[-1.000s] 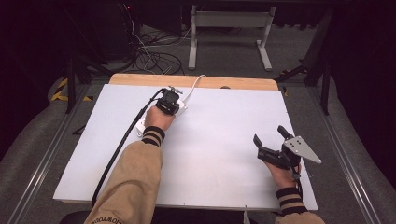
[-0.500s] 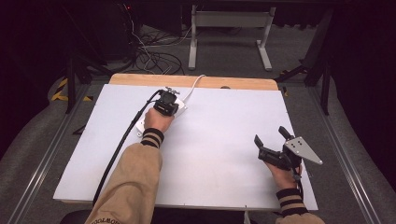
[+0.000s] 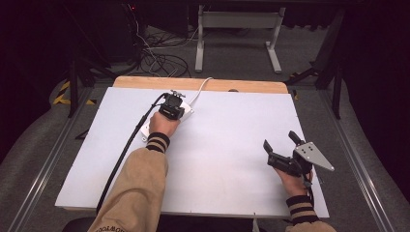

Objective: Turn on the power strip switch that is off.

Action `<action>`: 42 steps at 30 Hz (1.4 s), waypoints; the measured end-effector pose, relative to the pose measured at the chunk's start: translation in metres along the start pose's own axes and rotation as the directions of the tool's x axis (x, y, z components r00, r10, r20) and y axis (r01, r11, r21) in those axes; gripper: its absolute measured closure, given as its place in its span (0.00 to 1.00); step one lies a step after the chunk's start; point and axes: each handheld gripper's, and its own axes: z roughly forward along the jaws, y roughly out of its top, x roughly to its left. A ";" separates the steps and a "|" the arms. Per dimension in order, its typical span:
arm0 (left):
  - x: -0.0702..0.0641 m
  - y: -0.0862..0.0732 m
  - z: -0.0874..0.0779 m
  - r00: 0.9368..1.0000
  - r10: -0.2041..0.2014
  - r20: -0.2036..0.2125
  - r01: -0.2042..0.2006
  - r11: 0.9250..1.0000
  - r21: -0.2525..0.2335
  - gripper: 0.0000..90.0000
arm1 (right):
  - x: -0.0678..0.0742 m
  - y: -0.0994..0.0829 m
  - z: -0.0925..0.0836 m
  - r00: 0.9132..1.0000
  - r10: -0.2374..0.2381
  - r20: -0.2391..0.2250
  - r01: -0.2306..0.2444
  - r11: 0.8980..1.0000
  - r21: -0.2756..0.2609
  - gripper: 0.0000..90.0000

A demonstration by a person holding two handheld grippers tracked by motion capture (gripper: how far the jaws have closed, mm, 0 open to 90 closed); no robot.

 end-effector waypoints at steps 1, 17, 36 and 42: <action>0.001 0.000 0.000 1.000 -0.001 0.007 0.001 1.000 -0.003 1.00 | 0.000 0.000 0.000 1.000 -0.001 0.000 0.001 1.000 -0.002 0.07; 0.001 0.000 0.001 1.000 0.020 -0.011 -0.020 1.000 0.007 1.00 | 0.000 0.000 0.001 1.000 -0.001 -0.001 0.001 1.000 -0.003 0.07; 0.003 0.000 0.001 1.000 0.004 0.004 -0.004 1.000 0.003 1.00 | 0.001 0.000 0.002 1.000 -0.002 -0.005 0.002 1.000 0.000 0.07; 0.005 -0.001 0.001 1.000 0.029 0.009 -0.029 1.000 -0.009 1.00 | 0.000 0.000 0.002 1.000 0.001 -0.006 -0.001 1.000 0.003 0.07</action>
